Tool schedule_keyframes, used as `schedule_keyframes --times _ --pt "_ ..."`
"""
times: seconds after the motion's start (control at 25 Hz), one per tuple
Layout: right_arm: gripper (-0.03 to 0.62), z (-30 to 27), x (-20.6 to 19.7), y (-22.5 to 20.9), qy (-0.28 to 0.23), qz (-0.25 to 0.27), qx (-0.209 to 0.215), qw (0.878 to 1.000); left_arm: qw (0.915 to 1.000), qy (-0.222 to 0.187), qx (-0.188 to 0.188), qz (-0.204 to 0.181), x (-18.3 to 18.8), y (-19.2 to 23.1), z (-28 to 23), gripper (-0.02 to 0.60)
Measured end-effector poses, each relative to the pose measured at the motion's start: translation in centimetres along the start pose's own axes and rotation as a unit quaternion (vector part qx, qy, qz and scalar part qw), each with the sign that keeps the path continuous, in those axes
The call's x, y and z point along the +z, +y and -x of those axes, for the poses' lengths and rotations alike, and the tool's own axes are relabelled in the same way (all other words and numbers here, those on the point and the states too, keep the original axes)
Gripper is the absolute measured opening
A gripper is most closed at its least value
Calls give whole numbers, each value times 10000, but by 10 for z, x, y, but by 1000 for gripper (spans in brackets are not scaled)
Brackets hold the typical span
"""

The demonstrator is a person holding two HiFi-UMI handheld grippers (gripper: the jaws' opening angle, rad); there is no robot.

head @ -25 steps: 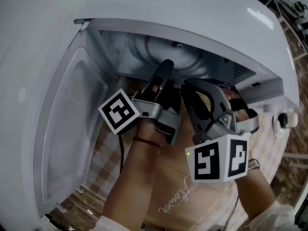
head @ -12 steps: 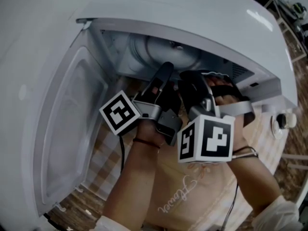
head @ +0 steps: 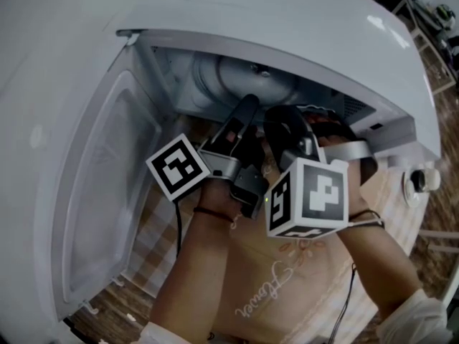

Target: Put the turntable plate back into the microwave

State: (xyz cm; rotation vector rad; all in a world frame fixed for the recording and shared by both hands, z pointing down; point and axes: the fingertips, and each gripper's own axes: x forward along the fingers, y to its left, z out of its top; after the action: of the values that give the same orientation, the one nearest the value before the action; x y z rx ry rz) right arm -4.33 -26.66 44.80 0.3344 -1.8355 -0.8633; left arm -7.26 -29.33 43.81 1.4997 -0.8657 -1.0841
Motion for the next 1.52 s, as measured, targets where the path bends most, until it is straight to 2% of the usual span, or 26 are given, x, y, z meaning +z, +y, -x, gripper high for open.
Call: schedule_keyframes --times 0.08,0.28,0.36,0.44,0.52,0.84,1.28,1.52 --pt "55 -2 -2 3 70 -36 49 10000 9996 186 149 -133 -2 0 1 144" --pt "56 -6 -6 5 157 -225 13 9996 9940 658 731 -488 -7 7 11 149" --pt "56 -7 -6 3 191 -313 -2 9993 9902 740 980 -659 -7 9 17 130" --pt "56 -10 -8 2 238 -406 8 9989 9854 829 1231 -832 -6 12 21 81" --pt "57 -13 -10 4 265 -486 59 9984 9816 918 1414 -891 -6 16 21 70" --pt "61 -21 -12 7 302 -531 238 9979 9814 962 1551 -589 -6 27 15 60" --pt "66 -26 -3 10 -119 -489 422 9978 9795 909 1680 -635 -3 27 20 57" --pt "69 -28 -5 11 -87 -648 430 9969 9797 924 1642 -683 -4 26 23 60"
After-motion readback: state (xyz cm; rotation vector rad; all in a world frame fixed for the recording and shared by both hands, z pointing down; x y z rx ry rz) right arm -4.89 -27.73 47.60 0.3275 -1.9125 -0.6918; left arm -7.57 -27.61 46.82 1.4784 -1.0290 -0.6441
